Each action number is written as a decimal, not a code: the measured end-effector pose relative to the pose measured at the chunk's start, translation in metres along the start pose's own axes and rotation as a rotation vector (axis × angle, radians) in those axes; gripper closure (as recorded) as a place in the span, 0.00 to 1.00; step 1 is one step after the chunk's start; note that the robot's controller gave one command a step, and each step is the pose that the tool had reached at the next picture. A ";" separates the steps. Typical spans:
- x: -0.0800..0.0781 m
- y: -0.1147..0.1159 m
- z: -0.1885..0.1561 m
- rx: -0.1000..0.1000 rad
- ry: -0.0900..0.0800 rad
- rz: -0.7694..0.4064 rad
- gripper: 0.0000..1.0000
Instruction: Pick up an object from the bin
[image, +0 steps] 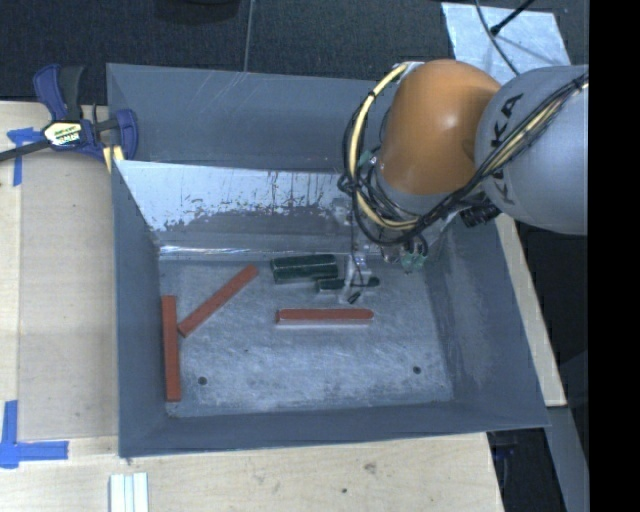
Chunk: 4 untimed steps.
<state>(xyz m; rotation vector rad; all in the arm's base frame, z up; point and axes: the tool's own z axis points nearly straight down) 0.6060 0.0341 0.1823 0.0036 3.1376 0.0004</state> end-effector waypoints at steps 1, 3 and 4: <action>0.001 -0.003 0.110 0.000 0.005 0.087 0.00; 0.020 0.010 0.104 -0.004 -0.004 0.335 1.00; 0.032 -0.009 0.104 -0.011 -0.019 0.387 1.00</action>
Offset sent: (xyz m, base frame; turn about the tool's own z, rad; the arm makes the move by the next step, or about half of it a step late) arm 0.0000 -0.0015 -0.1074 0.0861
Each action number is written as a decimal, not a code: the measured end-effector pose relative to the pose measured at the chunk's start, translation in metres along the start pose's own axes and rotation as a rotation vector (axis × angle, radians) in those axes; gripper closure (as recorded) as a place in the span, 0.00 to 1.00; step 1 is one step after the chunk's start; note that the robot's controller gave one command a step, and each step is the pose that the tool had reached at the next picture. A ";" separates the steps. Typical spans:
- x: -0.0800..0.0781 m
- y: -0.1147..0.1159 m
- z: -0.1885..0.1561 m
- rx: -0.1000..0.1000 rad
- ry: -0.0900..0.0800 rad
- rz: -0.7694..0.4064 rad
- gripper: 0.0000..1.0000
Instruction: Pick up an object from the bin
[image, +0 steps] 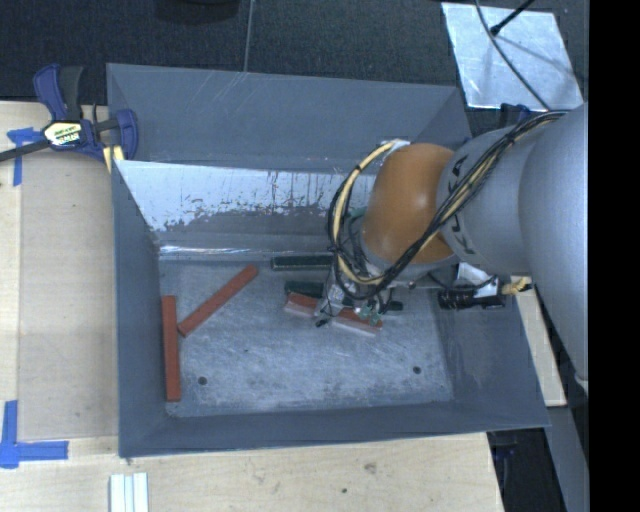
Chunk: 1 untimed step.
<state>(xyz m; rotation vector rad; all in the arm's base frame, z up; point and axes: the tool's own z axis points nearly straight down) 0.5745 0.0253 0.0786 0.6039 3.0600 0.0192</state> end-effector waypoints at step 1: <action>0.004 -0.006 0.007 0.014 0.014 0.001 0.00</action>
Offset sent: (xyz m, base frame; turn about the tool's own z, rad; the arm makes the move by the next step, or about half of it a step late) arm 0.0000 0.0000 0.0000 0.0000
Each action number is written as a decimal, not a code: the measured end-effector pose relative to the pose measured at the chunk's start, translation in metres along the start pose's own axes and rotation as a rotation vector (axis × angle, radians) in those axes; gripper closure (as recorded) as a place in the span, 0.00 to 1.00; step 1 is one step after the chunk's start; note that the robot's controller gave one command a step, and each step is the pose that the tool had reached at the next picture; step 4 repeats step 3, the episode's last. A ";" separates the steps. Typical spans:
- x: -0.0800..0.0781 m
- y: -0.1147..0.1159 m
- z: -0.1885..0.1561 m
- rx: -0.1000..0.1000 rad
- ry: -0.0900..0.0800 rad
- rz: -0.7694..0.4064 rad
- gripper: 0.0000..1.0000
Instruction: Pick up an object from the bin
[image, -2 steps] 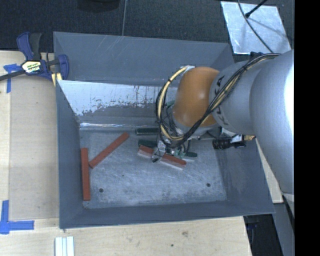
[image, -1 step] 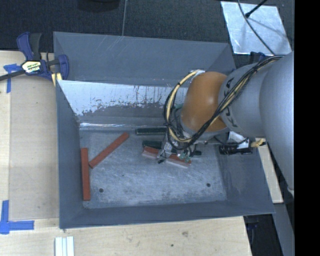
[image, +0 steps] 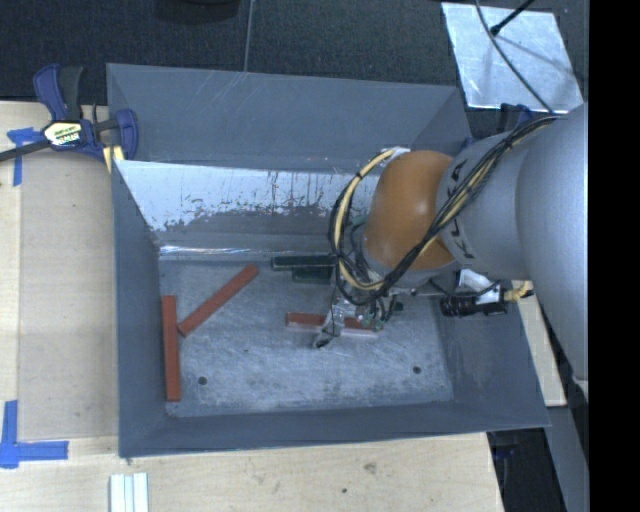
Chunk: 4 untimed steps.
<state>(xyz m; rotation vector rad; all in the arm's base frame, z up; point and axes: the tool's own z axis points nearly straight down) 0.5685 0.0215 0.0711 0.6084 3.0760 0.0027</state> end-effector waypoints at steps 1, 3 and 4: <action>-0.002 0.000 -0.002 -0.001 -0.006 0.001 1.00; 0.000 0.007 -0.219 -0.002 -0.005 -0.029 1.00; 0.000 0.007 -0.219 -0.002 -0.005 -0.029 1.00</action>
Offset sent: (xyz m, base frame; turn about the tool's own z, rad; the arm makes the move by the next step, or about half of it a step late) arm 0.0000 0.0000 0.0000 0.0000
